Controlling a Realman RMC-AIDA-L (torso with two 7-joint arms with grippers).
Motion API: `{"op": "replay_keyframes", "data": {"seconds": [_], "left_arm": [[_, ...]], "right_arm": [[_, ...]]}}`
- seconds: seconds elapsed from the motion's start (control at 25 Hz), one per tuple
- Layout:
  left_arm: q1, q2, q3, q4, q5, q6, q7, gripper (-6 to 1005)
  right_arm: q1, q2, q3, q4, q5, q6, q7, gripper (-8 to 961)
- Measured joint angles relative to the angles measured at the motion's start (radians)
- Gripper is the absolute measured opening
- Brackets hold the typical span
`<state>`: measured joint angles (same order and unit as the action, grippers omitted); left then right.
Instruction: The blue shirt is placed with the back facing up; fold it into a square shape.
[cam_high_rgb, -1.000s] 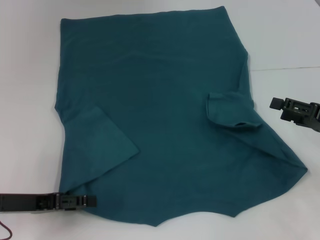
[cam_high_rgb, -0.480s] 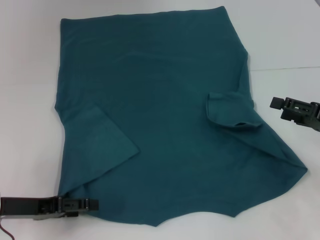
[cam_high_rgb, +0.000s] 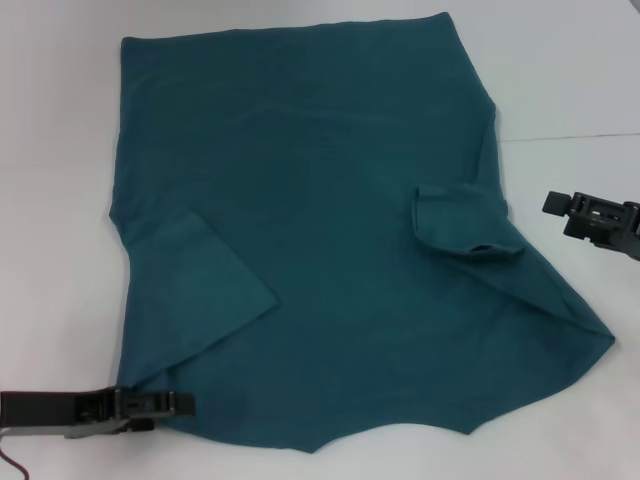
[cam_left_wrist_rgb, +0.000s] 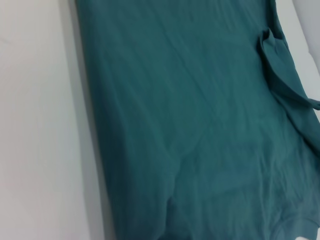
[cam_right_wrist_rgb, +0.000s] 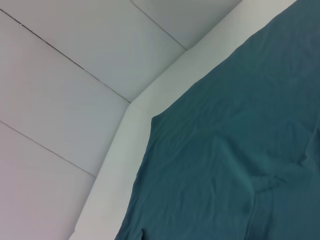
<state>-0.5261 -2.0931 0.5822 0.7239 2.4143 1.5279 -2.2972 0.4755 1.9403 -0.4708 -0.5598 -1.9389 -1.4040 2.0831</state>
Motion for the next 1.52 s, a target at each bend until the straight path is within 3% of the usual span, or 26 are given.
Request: {"op": "replay_keyframes", "data": {"seconds": [0.8,1.52], "left_arm": [[-0.014,-0.003,0.004,0.014,-0.055,-0.027,0.027,876],[-0.014,0.012,0.007,0.022,-0.028,-0.008,0.043,876]], "right_arm": [[0.0,-0.003,0.003,0.003,0.0,0.002,0.0,899],[0.0,-0.005,0.003,0.003,0.0,0.006,0.0,899]]}}
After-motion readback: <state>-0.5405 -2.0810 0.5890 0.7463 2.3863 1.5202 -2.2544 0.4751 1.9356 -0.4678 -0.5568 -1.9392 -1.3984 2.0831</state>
